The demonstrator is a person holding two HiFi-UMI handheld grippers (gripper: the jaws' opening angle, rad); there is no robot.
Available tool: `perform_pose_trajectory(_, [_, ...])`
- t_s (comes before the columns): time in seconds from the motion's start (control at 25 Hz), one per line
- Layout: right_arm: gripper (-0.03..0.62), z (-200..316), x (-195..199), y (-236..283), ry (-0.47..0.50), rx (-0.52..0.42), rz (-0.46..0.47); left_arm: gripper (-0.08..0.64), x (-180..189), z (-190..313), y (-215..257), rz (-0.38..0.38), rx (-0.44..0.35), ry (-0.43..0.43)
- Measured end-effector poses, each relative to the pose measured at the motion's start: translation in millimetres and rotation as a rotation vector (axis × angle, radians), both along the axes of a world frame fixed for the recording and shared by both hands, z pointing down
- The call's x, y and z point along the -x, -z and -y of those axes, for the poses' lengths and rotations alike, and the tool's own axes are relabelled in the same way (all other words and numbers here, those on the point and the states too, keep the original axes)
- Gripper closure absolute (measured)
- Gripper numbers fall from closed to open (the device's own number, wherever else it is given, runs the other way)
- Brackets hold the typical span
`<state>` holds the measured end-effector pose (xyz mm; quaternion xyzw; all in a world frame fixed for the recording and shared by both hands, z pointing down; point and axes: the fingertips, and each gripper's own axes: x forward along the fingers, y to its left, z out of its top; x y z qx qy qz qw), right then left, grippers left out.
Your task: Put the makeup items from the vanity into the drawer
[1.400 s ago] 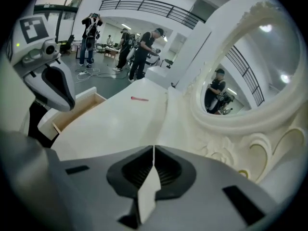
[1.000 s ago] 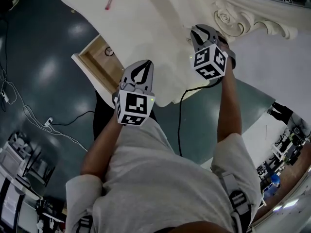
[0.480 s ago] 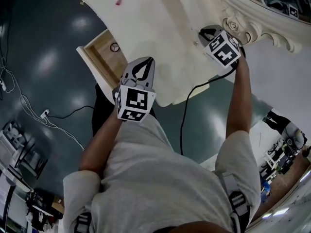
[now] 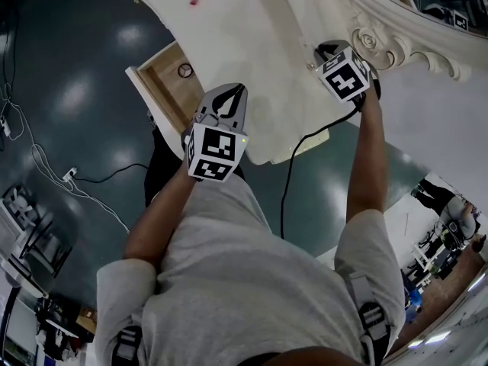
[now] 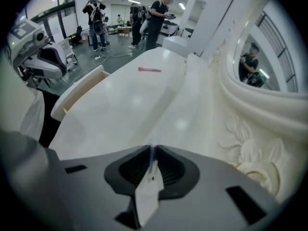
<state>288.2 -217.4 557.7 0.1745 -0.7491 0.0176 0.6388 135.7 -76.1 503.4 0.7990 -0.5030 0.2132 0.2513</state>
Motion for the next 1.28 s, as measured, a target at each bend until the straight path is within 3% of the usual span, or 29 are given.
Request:
perform_pose_trajectory(0.24, [0.532, -19, 36, 22, -0.061, -0.194, 0.129, 0.554, 10, 5, -1, 0.007, -0.014, 0.048])
perform_pose_trajectory(0.56, [0.532, -52, 90, 47, -0.145, -0.283, 0.311, 0.554, 27, 10, 0, 0.005, -0.028, 0.099])
perform_pose_trajectory(0.76, [0.532, -70, 122, 62, -0.224, -0.293, 0.436, 0.554, 39, 2, 1, 0.015, -0.031, 0.120])
perform_pose_trajectory(1.04, [0.532, -85, 149, 67, -0.451, -0.270, 0.645, 0.554, 59, -1, 2, 0.037, -0.039, 0.160])
perform_pose_trajectory(1.28, [0.532, -94, 171, 61, -0.653, -0.190, 0.826, 0.554, 85, -7, -8, 0.058, -0.038, 0.202])
